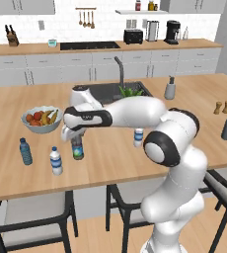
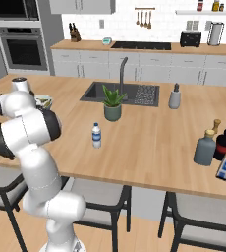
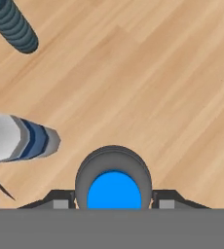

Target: Move the plastic bottles in the middle to the plastics group, and the glass bottles in the middle to the glass group.

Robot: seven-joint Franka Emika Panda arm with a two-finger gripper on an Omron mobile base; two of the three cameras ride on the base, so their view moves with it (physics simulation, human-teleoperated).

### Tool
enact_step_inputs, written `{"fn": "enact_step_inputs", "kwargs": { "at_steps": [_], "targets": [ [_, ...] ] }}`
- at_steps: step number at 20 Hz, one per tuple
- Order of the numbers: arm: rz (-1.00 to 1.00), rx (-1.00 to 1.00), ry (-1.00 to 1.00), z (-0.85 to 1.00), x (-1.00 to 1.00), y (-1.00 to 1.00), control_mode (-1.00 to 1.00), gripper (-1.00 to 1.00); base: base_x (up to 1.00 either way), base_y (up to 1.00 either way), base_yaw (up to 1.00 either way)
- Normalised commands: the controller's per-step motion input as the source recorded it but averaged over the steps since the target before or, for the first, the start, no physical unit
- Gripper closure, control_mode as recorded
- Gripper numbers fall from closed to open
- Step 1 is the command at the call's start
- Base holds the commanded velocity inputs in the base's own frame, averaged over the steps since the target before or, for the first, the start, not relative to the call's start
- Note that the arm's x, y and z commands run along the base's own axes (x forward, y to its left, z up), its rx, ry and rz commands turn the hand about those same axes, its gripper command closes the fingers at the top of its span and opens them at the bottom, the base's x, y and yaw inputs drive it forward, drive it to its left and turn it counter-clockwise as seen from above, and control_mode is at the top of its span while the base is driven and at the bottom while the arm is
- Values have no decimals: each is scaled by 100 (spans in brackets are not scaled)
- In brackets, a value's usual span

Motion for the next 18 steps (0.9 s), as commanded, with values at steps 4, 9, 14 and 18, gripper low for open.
{"fn": "enact_step_inputs", "kwargs": {
  "at_steps": [4,9,14,18],
  "targets": [
    [13,0,0,-21,8,42,-100,100,0,0,0],
    [6,0,0,-1,43,34,-100,100,0,0,0],
    [2,-1,0,0,40,18,-100,100,0,0,0],
    [3,-2,0,0,37,25,-100,100,0,0,0]
  ]
}}
